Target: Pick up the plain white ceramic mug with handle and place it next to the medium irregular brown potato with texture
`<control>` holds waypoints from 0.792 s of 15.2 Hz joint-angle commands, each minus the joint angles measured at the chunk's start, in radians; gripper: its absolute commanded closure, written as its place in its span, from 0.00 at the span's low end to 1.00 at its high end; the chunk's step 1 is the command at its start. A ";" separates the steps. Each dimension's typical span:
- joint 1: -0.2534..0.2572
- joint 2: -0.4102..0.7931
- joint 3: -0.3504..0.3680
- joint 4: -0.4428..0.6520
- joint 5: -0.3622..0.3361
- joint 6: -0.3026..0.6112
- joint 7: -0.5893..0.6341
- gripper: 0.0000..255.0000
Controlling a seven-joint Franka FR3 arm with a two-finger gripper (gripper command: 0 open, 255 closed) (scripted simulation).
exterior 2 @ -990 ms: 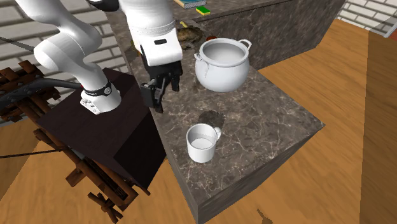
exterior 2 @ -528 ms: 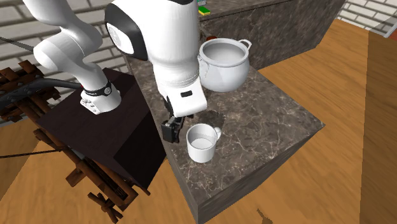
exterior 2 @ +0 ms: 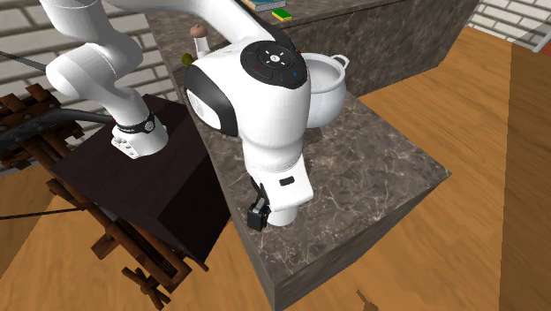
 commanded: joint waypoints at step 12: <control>-0.002 0.032 0.003 -0.036 0.009 0.067 -0.006 0.00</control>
